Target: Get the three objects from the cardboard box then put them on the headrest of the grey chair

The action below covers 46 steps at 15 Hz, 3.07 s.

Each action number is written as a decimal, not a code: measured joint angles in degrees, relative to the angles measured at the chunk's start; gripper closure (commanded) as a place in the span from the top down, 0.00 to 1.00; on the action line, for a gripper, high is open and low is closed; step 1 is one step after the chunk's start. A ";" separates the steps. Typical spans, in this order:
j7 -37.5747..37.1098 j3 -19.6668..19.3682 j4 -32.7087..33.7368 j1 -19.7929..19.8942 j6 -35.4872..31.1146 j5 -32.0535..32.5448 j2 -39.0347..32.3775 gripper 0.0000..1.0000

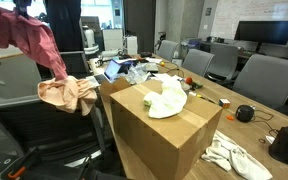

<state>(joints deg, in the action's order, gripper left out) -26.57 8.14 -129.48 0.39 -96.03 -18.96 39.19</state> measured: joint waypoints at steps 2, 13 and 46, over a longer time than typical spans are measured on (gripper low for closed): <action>0.33 1.72 0.82 -0.33 0.62 0.43 -0.94 0.02; 0.97 10.48 4.79 -4.68 2.27 5.98 -6.97 0.02; -10.11 17.14 -1.94 -15.69 -5.98 6.30 -19.74 0.02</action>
<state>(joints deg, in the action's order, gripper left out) -36.68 25.28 -131.42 -15.30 -102.01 -12.66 19.45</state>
